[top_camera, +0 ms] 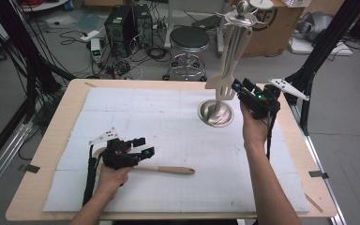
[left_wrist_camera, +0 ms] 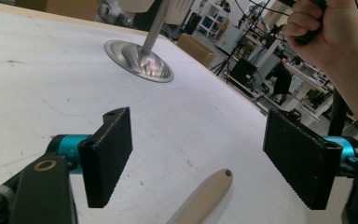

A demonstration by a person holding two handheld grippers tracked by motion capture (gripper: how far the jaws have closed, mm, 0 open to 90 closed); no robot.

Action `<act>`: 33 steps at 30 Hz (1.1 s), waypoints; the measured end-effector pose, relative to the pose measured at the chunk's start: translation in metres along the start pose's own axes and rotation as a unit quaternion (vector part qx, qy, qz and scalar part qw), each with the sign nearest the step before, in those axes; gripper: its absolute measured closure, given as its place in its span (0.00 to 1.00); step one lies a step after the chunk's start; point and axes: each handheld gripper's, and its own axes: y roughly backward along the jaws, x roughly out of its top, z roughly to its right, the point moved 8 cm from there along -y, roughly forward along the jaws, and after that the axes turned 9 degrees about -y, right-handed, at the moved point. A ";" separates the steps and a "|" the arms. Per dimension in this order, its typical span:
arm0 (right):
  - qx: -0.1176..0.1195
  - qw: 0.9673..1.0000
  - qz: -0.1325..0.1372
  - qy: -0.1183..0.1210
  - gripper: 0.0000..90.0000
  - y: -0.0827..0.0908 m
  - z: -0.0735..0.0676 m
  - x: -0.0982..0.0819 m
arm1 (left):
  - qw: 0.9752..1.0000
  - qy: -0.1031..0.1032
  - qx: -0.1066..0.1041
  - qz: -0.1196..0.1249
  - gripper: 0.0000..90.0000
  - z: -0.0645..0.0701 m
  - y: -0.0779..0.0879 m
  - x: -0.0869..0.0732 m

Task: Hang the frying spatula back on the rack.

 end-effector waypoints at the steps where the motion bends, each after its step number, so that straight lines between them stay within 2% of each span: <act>1: 0.004 1.000 0.009 -0.003 0.57 0.001 0.000 0.002 | 1.000 0.000 0.000 0.000 0.27 0.000 0.000 0.000; 6: 0.028 0.998 0.053 -0.035 0.61 0.008 0.001 0.015 | 1.000 -0.002 0.000 0.000 0.27 0.000 0.000 0.000; 8: 0.034 0.997 0.060 -0.043 0.64 0.010 0.002 0.017 | 1.000 -0.001 0.000 -0.001 0.27 0.000 0.000 0.000; 14: 0.045 0.994 0.074 -0.060 0.62 0.010 0.003 0.027 | 1.000 0.000 0.000 0.001 0.27 0.001 0.000 0.000; 25: 0.066 0.991 0.107 -0.054 0.61 0.010 -0.015 0.063 | 1.000 0.000 0.000 0.005 0.27 -0.002 0.003 0.000; 33: 0.073 0.989 0.117 -0.058 0.61 0.008 -0.020 0.072 | 1.000 0.000 0.001 0.007 0.27 -0.003 0.003 0.000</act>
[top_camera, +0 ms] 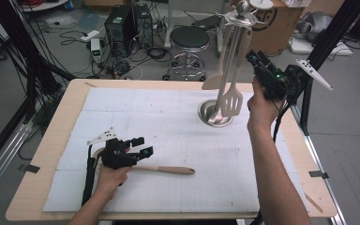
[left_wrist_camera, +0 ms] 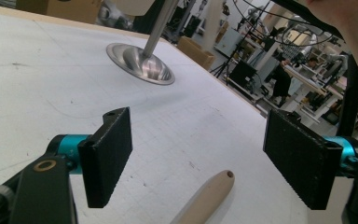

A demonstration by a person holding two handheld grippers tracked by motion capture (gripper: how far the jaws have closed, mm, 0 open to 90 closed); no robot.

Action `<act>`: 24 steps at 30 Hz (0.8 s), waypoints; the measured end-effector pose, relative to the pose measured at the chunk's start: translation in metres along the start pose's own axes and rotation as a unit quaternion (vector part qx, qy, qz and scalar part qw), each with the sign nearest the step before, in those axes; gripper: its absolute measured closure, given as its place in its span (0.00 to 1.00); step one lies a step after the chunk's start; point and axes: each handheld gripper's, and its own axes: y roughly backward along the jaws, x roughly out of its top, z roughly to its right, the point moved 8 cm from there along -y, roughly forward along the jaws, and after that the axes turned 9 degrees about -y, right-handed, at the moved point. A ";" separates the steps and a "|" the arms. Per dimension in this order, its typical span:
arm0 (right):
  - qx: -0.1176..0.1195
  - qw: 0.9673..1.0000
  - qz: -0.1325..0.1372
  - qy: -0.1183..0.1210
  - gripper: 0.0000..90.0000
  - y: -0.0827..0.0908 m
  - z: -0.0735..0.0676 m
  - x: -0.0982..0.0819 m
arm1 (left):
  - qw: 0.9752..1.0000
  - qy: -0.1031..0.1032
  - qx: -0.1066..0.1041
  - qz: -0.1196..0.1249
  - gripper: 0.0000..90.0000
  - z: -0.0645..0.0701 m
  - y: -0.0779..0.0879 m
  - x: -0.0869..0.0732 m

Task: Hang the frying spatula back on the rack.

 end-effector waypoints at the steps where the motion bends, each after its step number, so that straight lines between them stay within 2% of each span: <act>1: 0.002 1.000 0.003 -0.001 0.61 0.000 0.000 0.001 | 1.000 0.000 0.000 0.000 0.27 0.000 0.000 0.000; 8: 0.007 1.000 0.007 -0.009 0.61 -0.003 0.000 0.005 | 1.000 0.000 -0.001 0.003 0.27 -0.001 0.000 0.000; 17: 0.011 1.000 0.013 0.001 0.61 -0.005 -0.003 0.012 | 1.000 0.000 0.001 0.001 0.27 -0.002 -0.001 0.000; 24: 0.011 1.000 0.008 0.005 0.60 -0.006 -0.004 0.011 | 1.000 0.000 0.001 0.003 0.27 -0.002 0.000 0.000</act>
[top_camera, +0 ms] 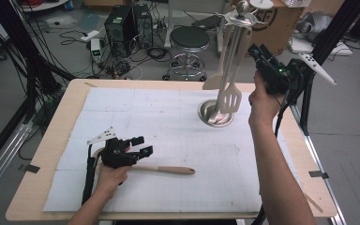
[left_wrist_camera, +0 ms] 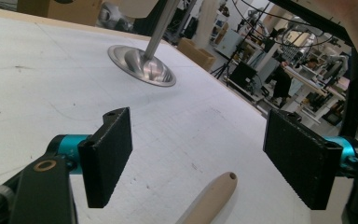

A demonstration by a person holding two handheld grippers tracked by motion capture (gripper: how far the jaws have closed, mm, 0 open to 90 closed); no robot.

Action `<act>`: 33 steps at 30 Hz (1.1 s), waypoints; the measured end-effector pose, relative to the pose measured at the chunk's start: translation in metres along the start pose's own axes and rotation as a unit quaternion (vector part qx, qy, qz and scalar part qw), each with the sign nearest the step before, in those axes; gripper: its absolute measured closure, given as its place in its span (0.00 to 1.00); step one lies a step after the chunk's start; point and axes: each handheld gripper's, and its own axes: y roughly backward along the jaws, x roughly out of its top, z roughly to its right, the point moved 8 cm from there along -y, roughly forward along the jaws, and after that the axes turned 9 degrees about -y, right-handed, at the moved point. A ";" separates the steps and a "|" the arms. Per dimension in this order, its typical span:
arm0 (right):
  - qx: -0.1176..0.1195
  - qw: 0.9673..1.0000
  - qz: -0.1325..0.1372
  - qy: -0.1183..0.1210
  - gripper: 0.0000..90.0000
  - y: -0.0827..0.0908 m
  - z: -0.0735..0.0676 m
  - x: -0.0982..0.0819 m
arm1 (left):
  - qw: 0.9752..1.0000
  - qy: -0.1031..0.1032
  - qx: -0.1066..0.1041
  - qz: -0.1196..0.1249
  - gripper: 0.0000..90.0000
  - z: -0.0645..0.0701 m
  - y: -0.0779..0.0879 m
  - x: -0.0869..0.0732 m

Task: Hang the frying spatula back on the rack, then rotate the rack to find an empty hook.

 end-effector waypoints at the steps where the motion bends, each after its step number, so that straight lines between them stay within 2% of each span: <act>1: -0.001 1.000 0.001 0.000 0.60 -0.001 0.000 0.000 | 1.000 0.000 0.000 -0.001 0.27 0.000 0.000 0.000; 11: -0.001 1.000 0.001 -0.001 0.64 -0.010 -0.003 0.004 | 1.000 0.001 -0.002 0.001 0.27 0.000 0.000 0.000; 15: -0.010 1.000 0.009 0.005 0.80 -0.014 -0.003 0.010 | 1.000 0.001 -0.003 0.002 0.27 0.000 0.001 0.001; 20: -0.020 1.000 0.014 -0.003 0.94 -0.019 0.001 0.014 | 1.000 0.000 -0.004 0.003 0.27 0.000 0.002 0.001; 23: -0.023 1.000 0.013 -0.007 0.95 -0.025 0.004 0.016 | 1.000 -0.001 -0.002 0.004 0.27 0.000 0.002 0.002; 27: -0.034 0.999 0.009 0.011 1.00 -0.032 0.008 0.017 | 1.000 -0.001 0.000 0.005 0.27 -0.001 0.003 0.002; 33: -0.043 0.999 0.000 0.009 1.00 -0.039 0.016 0.013 | 1.000 0.002 0.002 0.006 0.27 -0.002 0.004 0.002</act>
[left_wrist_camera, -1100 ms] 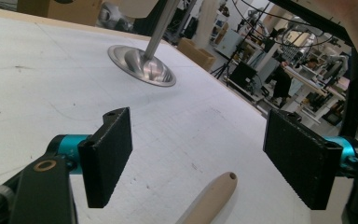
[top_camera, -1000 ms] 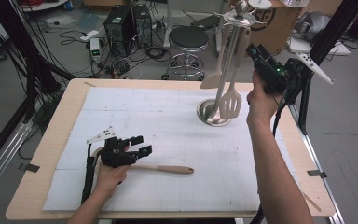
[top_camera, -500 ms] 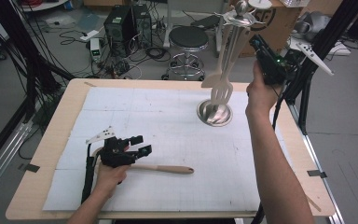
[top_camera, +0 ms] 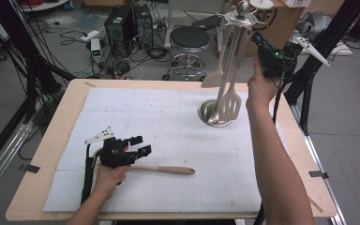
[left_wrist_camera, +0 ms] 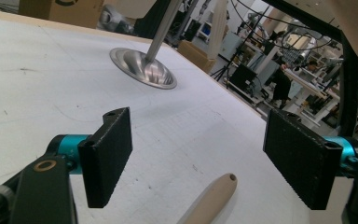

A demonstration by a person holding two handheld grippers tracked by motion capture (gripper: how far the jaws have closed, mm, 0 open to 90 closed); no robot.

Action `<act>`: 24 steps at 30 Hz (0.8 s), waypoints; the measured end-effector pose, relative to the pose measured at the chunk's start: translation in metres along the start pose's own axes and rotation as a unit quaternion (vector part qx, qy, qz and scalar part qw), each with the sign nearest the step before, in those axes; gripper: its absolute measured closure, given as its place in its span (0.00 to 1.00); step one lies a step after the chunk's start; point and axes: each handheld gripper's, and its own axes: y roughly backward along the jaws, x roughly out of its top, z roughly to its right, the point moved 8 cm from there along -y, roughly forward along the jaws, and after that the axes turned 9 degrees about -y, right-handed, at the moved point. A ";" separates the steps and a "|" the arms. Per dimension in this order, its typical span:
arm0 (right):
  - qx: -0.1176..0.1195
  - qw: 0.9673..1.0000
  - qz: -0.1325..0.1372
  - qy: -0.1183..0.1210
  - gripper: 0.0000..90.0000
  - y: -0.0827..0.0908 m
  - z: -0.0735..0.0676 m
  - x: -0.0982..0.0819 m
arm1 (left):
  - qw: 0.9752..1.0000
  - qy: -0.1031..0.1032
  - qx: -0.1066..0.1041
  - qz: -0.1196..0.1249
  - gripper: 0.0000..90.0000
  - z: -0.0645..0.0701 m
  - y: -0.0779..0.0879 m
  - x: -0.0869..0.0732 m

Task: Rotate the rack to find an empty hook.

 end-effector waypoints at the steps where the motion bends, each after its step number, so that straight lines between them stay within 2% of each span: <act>1: 0.000 1.000 -0.001 -0.001 1.00 -0.001 0.000 -0.001 | 1.000 -0.001 0.000 -0.001 0.27 0.000 0.000 0.000; 6: 0.006 1.000 -0.003 0.006 1.00 -0.002 -0.008 -0.005 | 1.000 0.001 0.000 0.003 0.27 0.000 0.001 0.001; 10: 0.017 1.000 -0.010 0.021 1.00 -0.003 -0.018 -0.008 | 1.000 -0.001 -0.001 0.001 0.27 0.001 0.002 0.001; 20: 0.030 0.999 -0.028 0.031 1.00 -0.012 -0.036 -0.012 | 1.000 -0.002 -0.001 0.002 0.27 0.001 0.002 0.001; 24: 0.036 0.998 -0.036 0.044 1.00 -0.016 -0.042 -0.016 | 1.000 0.000 -0.001 0.004 0.27 0.001 0.003 0.002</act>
